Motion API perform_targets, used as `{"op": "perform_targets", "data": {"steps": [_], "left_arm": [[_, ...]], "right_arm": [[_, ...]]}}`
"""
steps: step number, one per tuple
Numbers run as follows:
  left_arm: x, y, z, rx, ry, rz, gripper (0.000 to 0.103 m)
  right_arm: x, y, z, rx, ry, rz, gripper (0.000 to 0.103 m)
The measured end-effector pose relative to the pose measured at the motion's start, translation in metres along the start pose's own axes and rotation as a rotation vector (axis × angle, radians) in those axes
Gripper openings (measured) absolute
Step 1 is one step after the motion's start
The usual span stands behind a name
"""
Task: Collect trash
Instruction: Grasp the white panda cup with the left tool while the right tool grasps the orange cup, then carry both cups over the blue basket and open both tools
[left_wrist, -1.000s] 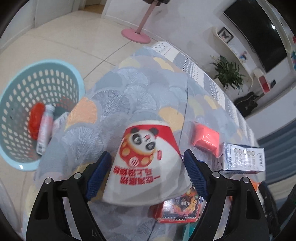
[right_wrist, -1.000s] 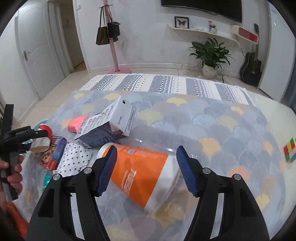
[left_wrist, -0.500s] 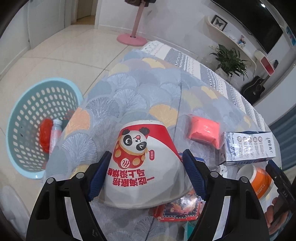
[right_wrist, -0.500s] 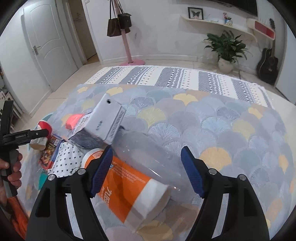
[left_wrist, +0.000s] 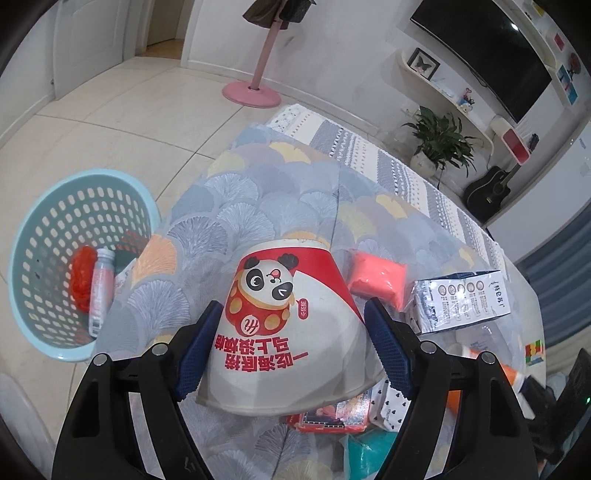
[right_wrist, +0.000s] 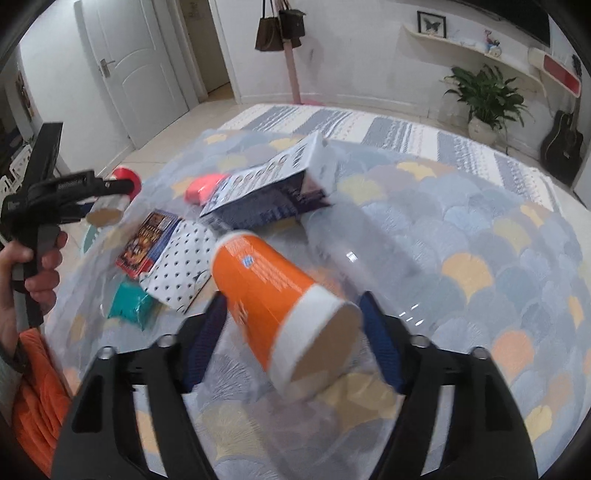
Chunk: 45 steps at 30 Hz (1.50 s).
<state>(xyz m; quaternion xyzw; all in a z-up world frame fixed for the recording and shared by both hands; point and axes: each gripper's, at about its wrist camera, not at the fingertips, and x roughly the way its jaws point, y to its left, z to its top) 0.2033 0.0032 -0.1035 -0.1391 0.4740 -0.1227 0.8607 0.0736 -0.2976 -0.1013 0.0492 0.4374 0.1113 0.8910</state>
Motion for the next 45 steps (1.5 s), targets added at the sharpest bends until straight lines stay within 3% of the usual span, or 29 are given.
{"op": "perform_targets", "data": {"steps": [8,11,13,18,25,29,34,39,45], "left_arm": [[-0.01,0.005,0.006,-0.016,-0.021,-0.028,0.076],[-0.014,0.007,0.007,-0.015,-0.027,-0.037,0.076],[-0.02,0.01,0.01,-0.025,-0.037,-0.052,0.076],[-0.047,0.018,0.021,-0.053,-0.093,-0.099,0.076],[-0.1,0.045,0.039,-0.077,-0.219,-0.102,0.076],[-0.125,0.082,0.046,-0.109,-0.269,-0.08,0.076],[-0.133,0.142,0.047,-0.228,-0.293,-0.028,0.076],[-0.109,0.202,0.041,-0.348,-0.239,0.085,0.076],[-0.084,0.23,0.039,-0.418,-0.174,0.15,0.077]], "right_arm": [[0.016,0.025,-0.006,0.002,0.012,0.016,0.055],[0.02,0.032,-0.003,0.012,0.013,0.028,0.046],[0.018,0.038,0.0,0.001,0.004,0.004,0.035],[-0.011,0.057,0.01,-0.019,-0.088,-0.001,0.032],[-0.034,0.122,0.061,-0.102,-0.216,0.095,0.032],[-0.016,0.173,0.098,-0.136,-0.243,0.152,0.032],[0.033,0.233,0.132,-0.142,-0.202,0.191,0.032],[0.087,0.279,0.147,-0.136,-0.133,0.223,0.034],[0.139,0.306,0.145,-0.11,-0.046,0.234,0.041]]}}
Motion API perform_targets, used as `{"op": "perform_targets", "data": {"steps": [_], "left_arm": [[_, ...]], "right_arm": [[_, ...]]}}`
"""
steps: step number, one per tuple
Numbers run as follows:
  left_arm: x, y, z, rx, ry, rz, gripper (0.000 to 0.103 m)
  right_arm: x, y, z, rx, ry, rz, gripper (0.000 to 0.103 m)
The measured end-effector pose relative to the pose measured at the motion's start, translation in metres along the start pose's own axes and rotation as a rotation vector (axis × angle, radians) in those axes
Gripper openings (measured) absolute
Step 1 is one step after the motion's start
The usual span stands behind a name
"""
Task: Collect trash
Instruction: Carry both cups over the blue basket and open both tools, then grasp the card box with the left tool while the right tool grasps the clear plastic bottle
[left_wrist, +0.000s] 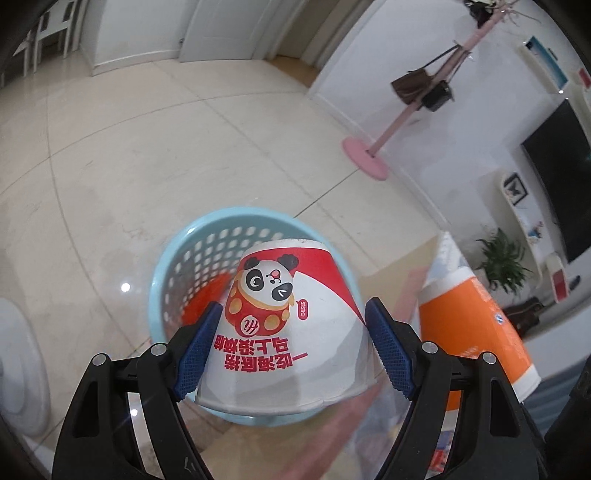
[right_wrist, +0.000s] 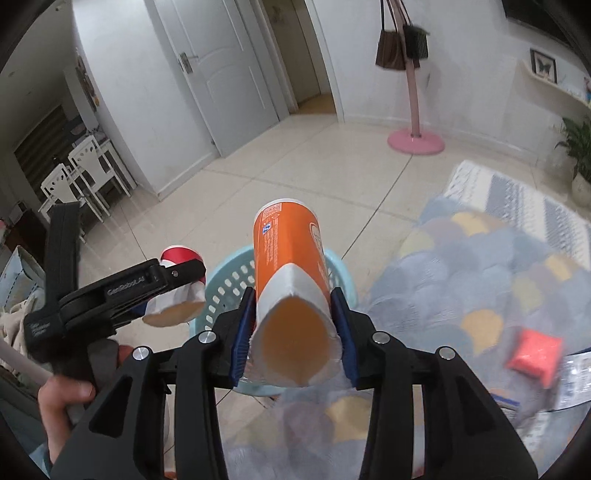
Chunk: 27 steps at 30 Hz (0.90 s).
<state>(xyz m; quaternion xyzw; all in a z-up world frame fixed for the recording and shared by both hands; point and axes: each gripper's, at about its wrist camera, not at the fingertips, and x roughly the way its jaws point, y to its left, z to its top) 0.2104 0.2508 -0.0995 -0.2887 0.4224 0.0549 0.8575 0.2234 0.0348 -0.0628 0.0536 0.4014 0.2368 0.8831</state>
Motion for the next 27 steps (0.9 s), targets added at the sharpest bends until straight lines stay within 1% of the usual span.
{"op": "perform_targets", "data": {"steps": [2,3,4,10,14,17,21,25,27], "left_arm": [[0.002,0.002,0.002,-0.003,0.007,0.027,0.078],[0.003,0.0,0.002,-0.006,0.009,0.037,0.079],[0.003,0.001,0.002,-0.005,0.01,0.038,0.079],[-0.008,-0.005,0.001,0.031,-0.022,0.048,0.079],[-0.019,-0.018,-0.001,0.085,-0.055,0.027,0.079],[-0.03,-0.034,-0.005,0.127,-0.08,-0.009,0.077],[-0.052,-0.067,-0.016,0.203,-0.119,-0.095,0.077],[-0.065,-0.109,-0.038,0.286,-0.101,-0.194,0.077],[-0.067,-0.127,-0.052,0.323,-0.083,-0.222,0.077]], "right_arm": [[0.012,0.004,-0.001,0.016,0.022,0.019,0.044],[0.016,0.006,-0.001,0.024,0.03,0.028,0.047],[0.019,0.007,-0.002,0.029,0.036,0.032,0.048],[0.009,0.004,-0.009,0.025,0.026,0.02,0.048],[-0.008,-0.008,-0.016,0.034,0.003,0.003,0.048],[-0.028,-0.016,-0.021,0.032,-0.023,-0.02,0.048],[-0.07,-0.031,-0.022,0.024,-0.09,-0.064,0.048],[-0.117,-0.054,-0.028,0.036,-0.156,-0.126,0.048],[-0.146,-0.071,-0.033,0.049,-0.188,-0.169,0.048]]}}
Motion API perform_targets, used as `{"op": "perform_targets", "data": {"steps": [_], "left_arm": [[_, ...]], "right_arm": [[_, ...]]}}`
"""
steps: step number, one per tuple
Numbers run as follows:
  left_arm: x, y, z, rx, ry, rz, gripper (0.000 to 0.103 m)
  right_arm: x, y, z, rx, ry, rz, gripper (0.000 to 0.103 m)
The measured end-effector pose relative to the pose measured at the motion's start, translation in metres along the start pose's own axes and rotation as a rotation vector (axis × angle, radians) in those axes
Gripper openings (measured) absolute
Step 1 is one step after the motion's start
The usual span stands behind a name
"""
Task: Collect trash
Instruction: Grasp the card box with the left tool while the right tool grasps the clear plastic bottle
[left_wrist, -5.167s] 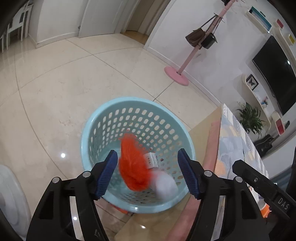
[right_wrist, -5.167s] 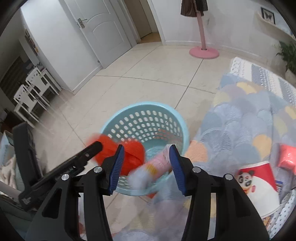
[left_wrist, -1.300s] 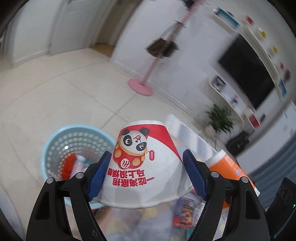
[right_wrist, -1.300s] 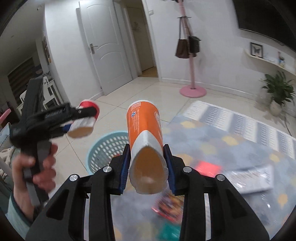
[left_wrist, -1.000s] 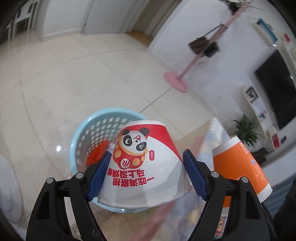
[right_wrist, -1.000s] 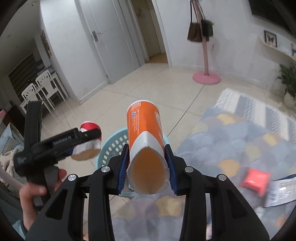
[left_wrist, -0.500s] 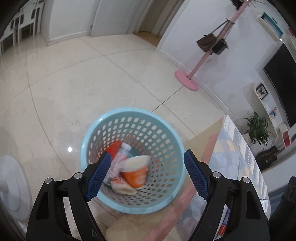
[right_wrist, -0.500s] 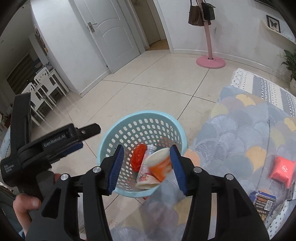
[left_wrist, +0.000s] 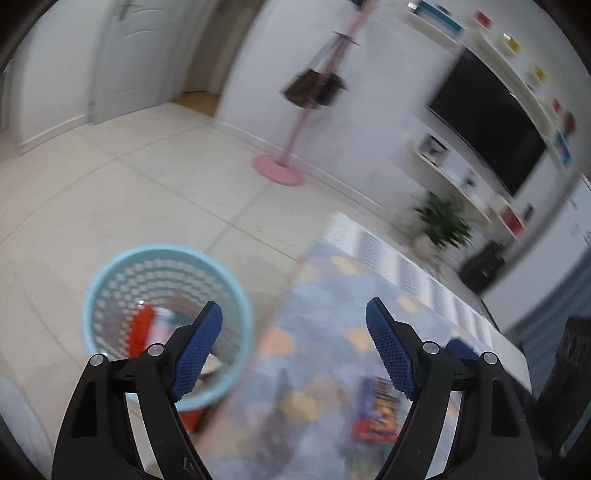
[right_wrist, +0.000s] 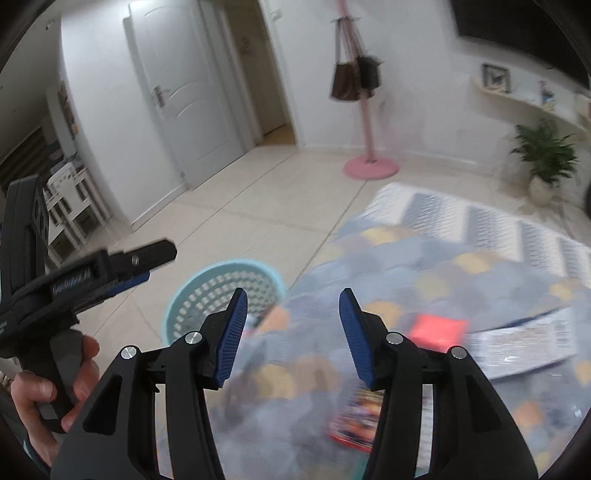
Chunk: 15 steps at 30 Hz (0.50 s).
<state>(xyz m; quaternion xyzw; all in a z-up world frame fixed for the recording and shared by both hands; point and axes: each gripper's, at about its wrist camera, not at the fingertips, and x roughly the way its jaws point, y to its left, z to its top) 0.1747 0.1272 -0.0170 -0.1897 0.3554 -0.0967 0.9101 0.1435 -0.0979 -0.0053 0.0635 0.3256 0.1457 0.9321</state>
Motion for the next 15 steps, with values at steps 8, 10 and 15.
{"op": "perform_targets", "data": {"steps": [8,10,15], "left_arm": [[0.04,-0.07,-0.052,0.132,0.155,-0.05,0.078],[0.056,-0.085,-0.068,0.191,0.207,-0.035,0.077],[0.091,-0.099,-0.103,0.289,0.334,0.005,0.077]], "right_arm": [[-0.058,-0.091,-0.021,0.119,-0.022,-0.153,0.048],[-0.062,-0.105,-0.03,0.143,-0.011,-0.187,0.048],[-0.073,-0.147,-0.056,0.182,0.01,-0.3,0.048]]}}
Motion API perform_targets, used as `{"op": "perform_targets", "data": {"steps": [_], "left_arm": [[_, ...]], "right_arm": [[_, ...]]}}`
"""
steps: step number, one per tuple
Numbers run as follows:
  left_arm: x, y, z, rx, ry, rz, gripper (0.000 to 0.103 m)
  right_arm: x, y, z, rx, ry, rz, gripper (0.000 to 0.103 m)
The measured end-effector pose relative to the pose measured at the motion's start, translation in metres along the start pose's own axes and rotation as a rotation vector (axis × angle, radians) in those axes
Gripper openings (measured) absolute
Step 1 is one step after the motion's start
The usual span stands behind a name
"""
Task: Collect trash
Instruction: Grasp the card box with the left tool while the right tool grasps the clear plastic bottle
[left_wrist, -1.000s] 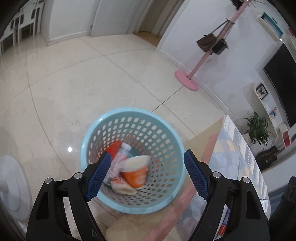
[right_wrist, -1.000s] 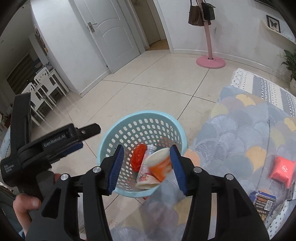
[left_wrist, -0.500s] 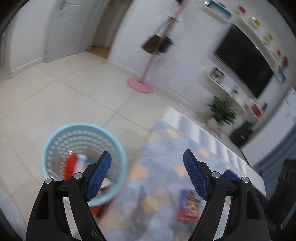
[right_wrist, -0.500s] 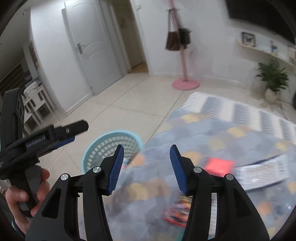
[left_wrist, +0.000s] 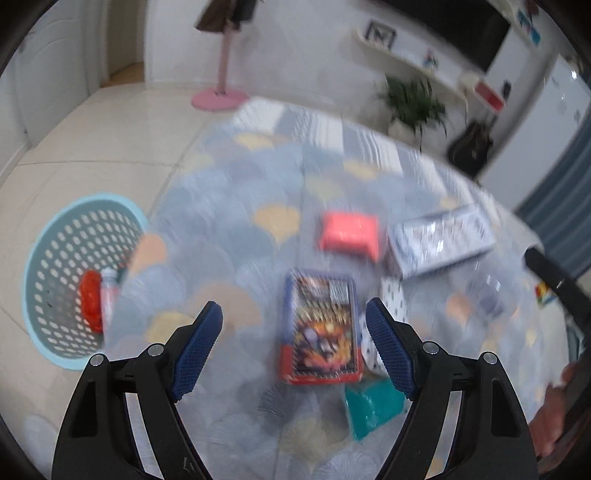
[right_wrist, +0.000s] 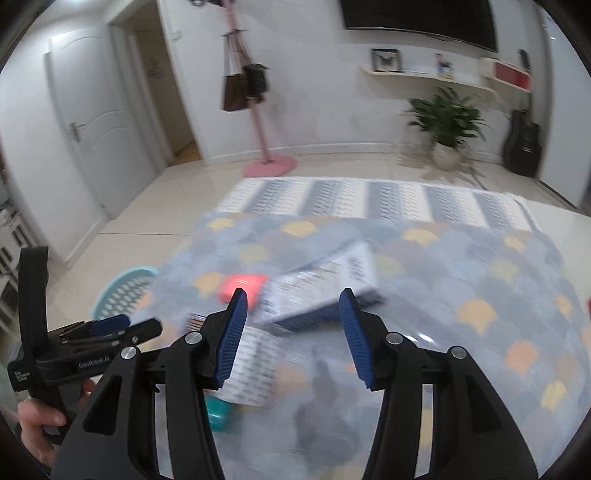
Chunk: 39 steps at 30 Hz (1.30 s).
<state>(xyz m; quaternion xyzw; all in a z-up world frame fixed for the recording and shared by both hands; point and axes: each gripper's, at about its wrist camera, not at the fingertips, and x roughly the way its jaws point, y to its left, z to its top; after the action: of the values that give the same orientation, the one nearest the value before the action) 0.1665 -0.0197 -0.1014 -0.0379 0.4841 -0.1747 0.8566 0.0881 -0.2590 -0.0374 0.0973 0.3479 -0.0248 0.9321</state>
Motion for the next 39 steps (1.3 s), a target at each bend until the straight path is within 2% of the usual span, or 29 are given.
{"op": "perform_targets", "data": {"steps": [2,5,6,9,13,16,23,25,29,32,35,39], "left_arm": [[0.014,-0.007,-0.006,0.029,0.039,0.004,0.077],[0.03,-0.017,-0.013,0.072,0.08,0.022,0.076],[0.033,-0.019,-0.014,0.083,0.089,0.029,0.073],[0.04,-0.025,-0.016,0.1,0.102,0.039,0.07],[0.046,-0.028,-0.014,0.084,0.105,0.045,0.065],[0.051,-0.026,-0.011,0.077,0.118,0.055,0.06],[0.051,-0.021,-0.007,0.058,0.113,0.04,0.06],[0.05,-0.019,-0.006,0.053,0.111,0.04,0.06],[0.05,-0.016,-0.005,0.045,0.113,0.039,0.06],[0.049,-0.016,-0.005,0.045,0.115,0.036,0.06],[0.05,-0.017,-0.005,0.056,0.118,0.04,0.06],[0.052,-0.021,-0.006,0.079,0.119,0.051,0.06]], "right_arm": [[0.001,-0.023,-0.002,0.006,0.002,-0.049,0.048],[0.008,-0.061,-0.003,0.044,0.04,-0.074,0.048],[0.011,-0.075,-0.004,0.062,0.056,-0.079,0.048],[0.02,-0.104,-0.005,0.099,0.095,-0.071,0.048],[0.041,-0.121,-0.008,0.117,0.159,-0.037,0.048],[0.055,-0.118,-0.012,0.114,0.21,0.011,0.049],[0.054,-0.081,-0.026,0.023,0.271,0.095,0.049],[0.053,-0.067,-0.03,-0.019,0.277,0.081,0.063],[0.061,-0.046,-0.027,-0.095,0.277,0.003,0.065],[0.079,-0.047,-0.023,-0.037,0.335,-0.043,0.066],[0.095,-0.062,-0.017,0.093,0.377,-0.026,0.066],[0.107,-0.072,-0.017,0.166,0.399,-0.037,0.066]]}}
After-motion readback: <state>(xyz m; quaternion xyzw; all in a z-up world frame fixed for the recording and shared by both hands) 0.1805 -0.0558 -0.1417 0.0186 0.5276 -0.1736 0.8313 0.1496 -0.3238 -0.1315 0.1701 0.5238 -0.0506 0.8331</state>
